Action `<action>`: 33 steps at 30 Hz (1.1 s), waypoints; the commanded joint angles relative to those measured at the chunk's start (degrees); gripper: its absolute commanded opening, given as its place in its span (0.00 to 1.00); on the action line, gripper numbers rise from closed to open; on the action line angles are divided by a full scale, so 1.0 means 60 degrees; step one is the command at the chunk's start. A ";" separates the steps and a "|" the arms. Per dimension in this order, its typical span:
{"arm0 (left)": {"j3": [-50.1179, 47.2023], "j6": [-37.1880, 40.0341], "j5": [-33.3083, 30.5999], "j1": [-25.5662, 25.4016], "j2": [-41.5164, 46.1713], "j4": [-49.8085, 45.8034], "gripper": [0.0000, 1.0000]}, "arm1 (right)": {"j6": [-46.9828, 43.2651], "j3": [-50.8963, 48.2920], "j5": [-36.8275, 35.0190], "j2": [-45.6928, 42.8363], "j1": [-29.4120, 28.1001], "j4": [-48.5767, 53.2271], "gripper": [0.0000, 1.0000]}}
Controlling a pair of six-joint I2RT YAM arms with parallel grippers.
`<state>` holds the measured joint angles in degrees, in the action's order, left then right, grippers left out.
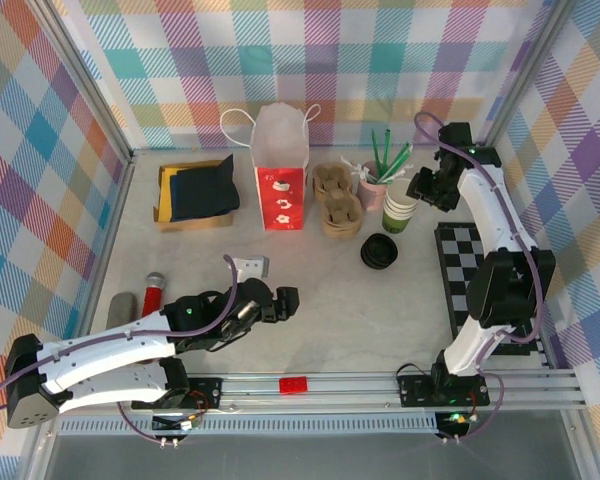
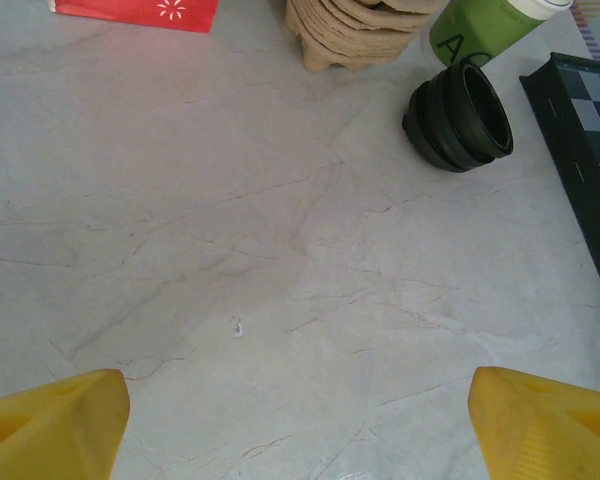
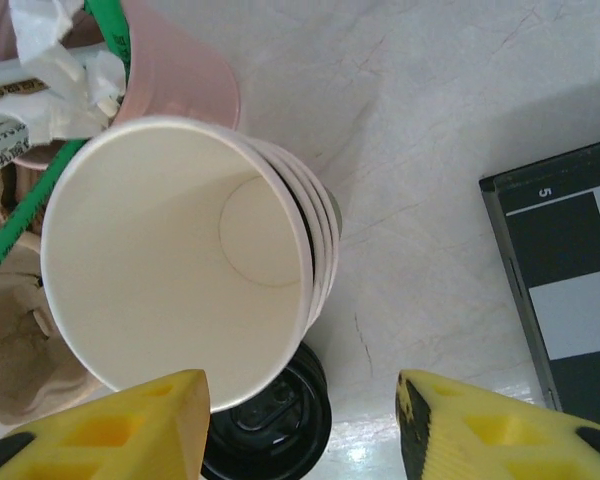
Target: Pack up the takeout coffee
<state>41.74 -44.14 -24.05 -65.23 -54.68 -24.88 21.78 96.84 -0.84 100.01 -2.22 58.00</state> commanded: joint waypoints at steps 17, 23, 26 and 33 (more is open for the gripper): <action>-0.0211 -0.0116 0.0284 0.0341 0.0319 -0.0057 0.87 | -0.0100 0.0561 0.0169 0.0959 -0.0009 -0.0042 0.43; -0.0335 -0.0128 0.0443 0.0652 0.0534 -0.0172 0.87 | -0.0155 0.0596 0.0168 0.1099 -0.0001 -0.0071 0.39; -0.0394 -0.0134 0.0521 0.0745 0.0582 -0.0187 0.86 | -0.0180 0.0618 0.0140 0.1145 -0.0011 -0.0068 0.36; -0.0441 -0.0157 0.0560 0.0838 0.0686 -0.0229 0.86 | -0.0205 0.0590 0.0140 0.1203 -0.0067 -0.0072 0.26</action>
<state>39.68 -44.38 -21.47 -60.90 -51.55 -25.41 21.41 99.85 -0.60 106.83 -2.22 57.89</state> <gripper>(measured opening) 0.859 0.275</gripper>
